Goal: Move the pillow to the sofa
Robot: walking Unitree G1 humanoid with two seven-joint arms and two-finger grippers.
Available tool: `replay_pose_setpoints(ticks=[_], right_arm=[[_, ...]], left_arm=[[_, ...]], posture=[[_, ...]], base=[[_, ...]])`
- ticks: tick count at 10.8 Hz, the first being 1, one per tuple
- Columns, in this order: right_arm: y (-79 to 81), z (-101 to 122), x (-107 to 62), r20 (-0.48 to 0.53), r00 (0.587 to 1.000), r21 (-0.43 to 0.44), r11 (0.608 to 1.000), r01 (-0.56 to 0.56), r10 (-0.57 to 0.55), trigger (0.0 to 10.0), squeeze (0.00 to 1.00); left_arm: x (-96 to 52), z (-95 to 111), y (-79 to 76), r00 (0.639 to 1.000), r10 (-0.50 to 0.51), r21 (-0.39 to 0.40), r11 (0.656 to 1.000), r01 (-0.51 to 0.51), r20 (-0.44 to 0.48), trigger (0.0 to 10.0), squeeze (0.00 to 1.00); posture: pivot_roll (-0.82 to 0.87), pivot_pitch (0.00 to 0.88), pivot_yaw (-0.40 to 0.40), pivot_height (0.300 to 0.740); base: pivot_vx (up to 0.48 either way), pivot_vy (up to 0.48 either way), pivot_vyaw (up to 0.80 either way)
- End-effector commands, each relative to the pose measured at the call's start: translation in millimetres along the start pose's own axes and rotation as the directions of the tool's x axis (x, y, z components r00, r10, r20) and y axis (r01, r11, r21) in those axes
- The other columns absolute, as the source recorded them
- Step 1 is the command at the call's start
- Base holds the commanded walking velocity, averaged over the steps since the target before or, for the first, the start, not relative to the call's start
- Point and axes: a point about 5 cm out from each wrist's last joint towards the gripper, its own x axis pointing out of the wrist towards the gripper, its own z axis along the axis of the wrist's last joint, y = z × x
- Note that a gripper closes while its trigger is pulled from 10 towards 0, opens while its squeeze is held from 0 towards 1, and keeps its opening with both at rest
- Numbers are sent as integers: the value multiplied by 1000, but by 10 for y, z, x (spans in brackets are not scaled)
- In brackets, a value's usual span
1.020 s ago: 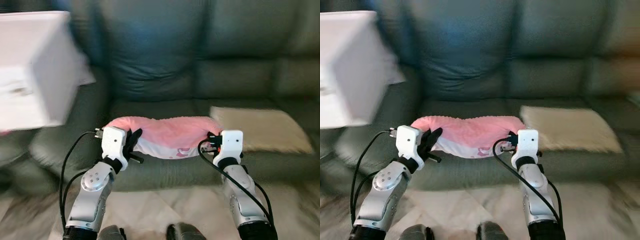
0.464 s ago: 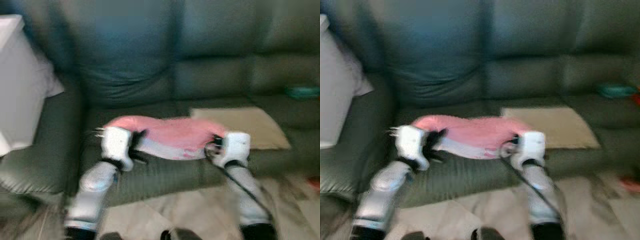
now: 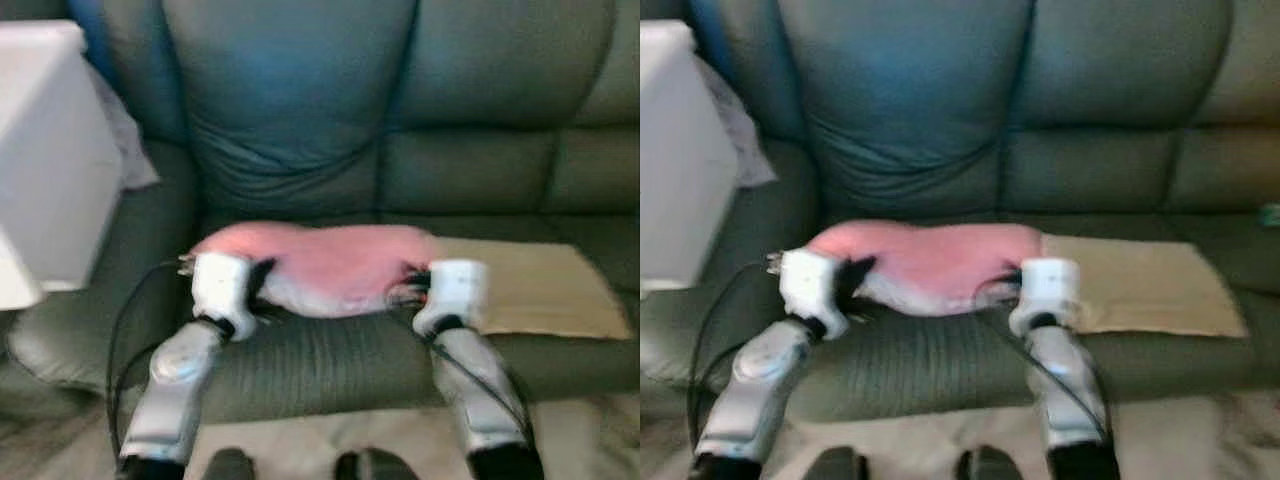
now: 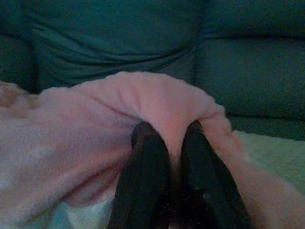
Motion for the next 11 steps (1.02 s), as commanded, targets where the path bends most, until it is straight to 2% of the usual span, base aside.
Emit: replay_pose_setpoints(ticks=[1,4,7,11], right_arm=[[-129,18,-27,11,999,-6,999,37,-37,10000,0],[-106,15,-48,13,1000,0,1000,20,-20,10000,0],[-86,-6,-65,7,1000,9,1000,16,-16,10000,0],[-82,-12,-69,9,1000,16,1000,18,-18,10000,0]], left_arm=[[49,55,-109,999,-42,9,999,42,28,10000,0],[-9,53,15,997,59,50,997,-61,42,10000,0],[-86,-49,67,994,111,54,992,-111,-1,10000,0],[-108,-104,99,984,180,62,982,-179,-14,10000,0]], posture=[[0,82,-50,740],[8,95,-52,740],[15,105,-48,730],[15,112,-43,686]], base=[[0,0,0],[0,0,0],[0,0,0],[0,0,0]])
